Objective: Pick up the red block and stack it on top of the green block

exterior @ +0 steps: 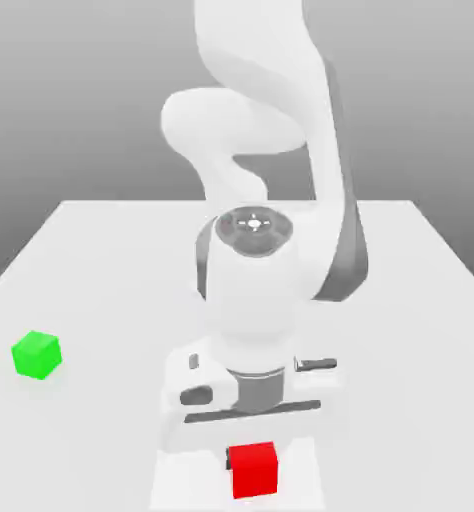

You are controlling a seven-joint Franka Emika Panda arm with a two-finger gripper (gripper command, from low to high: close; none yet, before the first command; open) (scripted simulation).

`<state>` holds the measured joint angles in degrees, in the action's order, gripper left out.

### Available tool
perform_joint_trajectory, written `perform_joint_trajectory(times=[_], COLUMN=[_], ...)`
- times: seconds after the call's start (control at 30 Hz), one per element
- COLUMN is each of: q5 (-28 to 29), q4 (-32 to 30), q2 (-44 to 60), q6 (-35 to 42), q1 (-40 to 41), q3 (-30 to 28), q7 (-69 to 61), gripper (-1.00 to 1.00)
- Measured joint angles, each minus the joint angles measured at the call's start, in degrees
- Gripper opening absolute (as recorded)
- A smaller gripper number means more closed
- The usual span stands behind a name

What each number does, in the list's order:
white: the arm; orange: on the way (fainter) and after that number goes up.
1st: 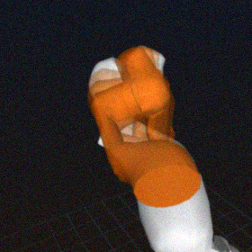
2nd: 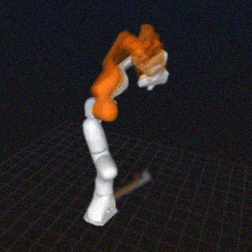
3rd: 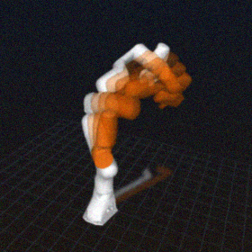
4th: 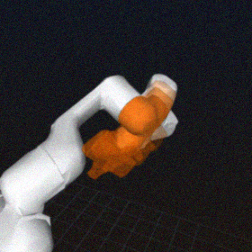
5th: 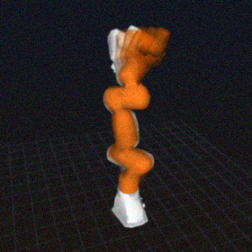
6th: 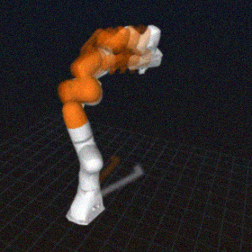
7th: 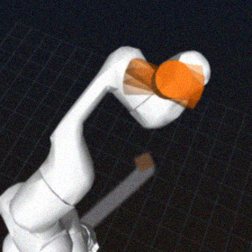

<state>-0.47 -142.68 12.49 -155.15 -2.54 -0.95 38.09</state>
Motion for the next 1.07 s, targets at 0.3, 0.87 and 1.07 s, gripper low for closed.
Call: perform_joint_trajectory(times=[0.3,0.87,1.07], q5=[-0.97,0.35,-8.67], q4=[-5.47,-14.41,-14.03], q2=[-7.14,-12.68,-4.98], q6=[1.71,-1.83,-8.51], q1=[9.22,32.21,34.13], q3=[-11.13,-22.52,-18.64], q7=[14.44,41.71,35.44], gripper=[-1.00,-1.00,1.00])
